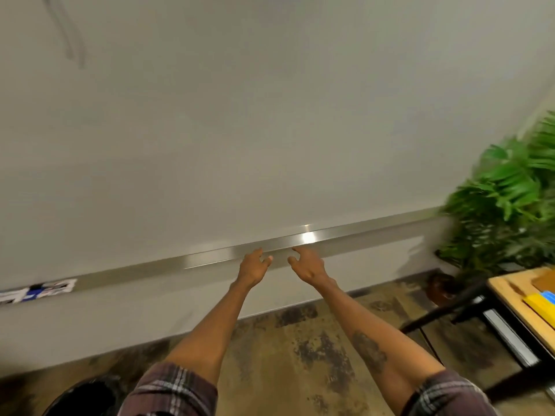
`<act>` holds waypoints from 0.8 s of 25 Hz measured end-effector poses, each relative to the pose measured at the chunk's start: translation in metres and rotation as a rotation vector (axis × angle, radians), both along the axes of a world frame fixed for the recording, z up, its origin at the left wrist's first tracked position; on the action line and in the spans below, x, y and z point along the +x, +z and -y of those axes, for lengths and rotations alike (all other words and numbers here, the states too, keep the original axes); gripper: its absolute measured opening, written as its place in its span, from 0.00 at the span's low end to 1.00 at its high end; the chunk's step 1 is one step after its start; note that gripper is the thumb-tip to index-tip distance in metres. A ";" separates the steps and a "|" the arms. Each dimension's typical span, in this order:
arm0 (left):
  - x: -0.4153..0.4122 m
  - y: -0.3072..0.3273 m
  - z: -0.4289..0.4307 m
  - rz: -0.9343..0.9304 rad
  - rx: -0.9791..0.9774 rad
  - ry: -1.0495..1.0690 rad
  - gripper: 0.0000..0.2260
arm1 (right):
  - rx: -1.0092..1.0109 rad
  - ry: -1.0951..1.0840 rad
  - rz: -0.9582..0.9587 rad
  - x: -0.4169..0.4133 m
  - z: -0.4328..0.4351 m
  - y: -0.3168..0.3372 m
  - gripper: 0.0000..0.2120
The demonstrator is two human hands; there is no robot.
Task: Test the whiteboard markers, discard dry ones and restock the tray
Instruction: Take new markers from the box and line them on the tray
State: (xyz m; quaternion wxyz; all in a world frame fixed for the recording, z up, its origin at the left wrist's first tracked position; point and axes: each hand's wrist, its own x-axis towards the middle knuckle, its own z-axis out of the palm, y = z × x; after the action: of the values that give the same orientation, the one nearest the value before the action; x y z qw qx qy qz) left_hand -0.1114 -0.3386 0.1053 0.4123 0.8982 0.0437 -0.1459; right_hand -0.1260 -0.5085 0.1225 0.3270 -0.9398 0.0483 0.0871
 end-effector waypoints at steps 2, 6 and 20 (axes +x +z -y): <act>0.011 0.000 0.042 0.017 0.031 -0.103 0.26 | -0.005 -0.074 0.025 -0.003 0.040 0.002 0.23; 0.030 0.000 0.121 0.069 0.095 -0.291 0.25 | -0.018 -0.217 0.053 -0.011 0.109 0.003 0.23; 0.092 0.004 0.360 0.096 0.096 -0.913 0.24 | -0.090 -0.748 0.046 -0.032 0.313 0.005 0.24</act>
State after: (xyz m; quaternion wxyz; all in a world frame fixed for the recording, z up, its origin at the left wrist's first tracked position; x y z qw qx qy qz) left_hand -0.0195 -0.6991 0.1091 0.2654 0.8492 -0.3690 -0.2689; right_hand -0.1577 -0.8210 0.1277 0.2957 -0.8722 0.3847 -0.0618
